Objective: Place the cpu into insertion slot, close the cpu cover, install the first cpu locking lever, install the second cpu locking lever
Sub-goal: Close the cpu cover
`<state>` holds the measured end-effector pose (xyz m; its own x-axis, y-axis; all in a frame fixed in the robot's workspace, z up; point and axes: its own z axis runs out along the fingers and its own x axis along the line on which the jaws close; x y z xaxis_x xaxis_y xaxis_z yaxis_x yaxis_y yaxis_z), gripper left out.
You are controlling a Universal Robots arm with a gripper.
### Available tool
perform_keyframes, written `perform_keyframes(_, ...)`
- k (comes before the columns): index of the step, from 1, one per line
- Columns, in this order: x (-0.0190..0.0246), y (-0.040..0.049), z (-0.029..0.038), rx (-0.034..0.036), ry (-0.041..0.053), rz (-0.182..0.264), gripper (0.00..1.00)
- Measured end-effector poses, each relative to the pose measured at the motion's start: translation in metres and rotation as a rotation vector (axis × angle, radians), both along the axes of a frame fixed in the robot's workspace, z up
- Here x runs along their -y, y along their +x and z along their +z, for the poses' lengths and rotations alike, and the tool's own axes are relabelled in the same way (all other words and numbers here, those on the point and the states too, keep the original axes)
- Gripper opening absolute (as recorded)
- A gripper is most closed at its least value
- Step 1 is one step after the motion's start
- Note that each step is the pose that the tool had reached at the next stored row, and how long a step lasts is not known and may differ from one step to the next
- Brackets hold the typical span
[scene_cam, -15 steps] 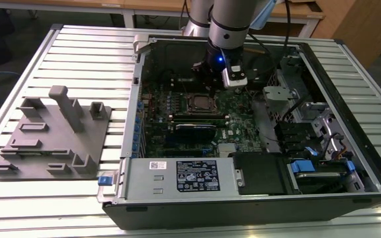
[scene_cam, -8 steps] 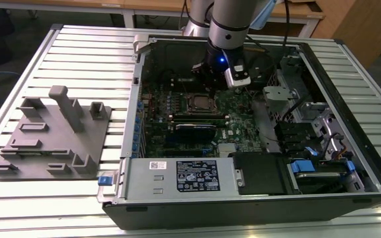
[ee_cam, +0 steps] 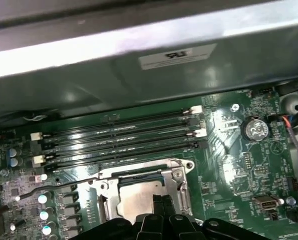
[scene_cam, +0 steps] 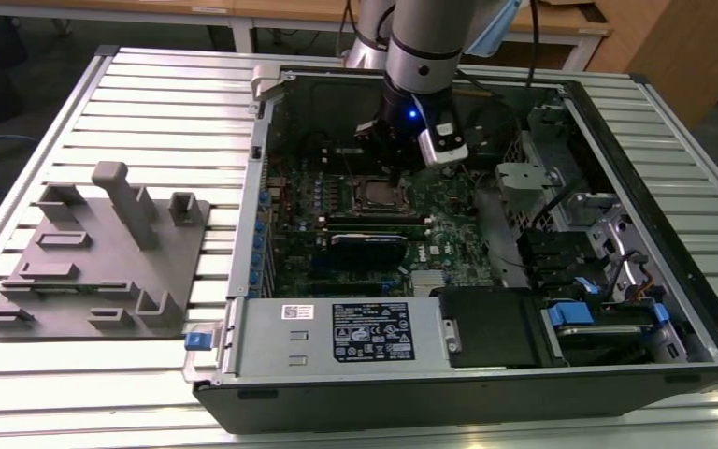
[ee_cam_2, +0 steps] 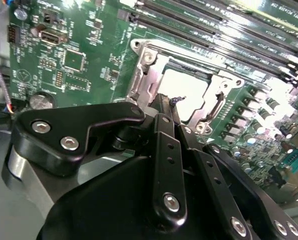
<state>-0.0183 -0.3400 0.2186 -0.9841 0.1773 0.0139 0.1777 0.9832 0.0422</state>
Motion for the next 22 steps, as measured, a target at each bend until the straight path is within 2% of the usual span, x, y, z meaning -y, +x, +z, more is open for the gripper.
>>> perform_keyframes(6, 0.0009, -0.002, -0.0033, 0.0049, -0.0002, 0.041, 0.1)
perform_keyframes(22, 0.0011, -0.0387, -0.007, 0.0106, -0.0001, 0.048, 0.1)
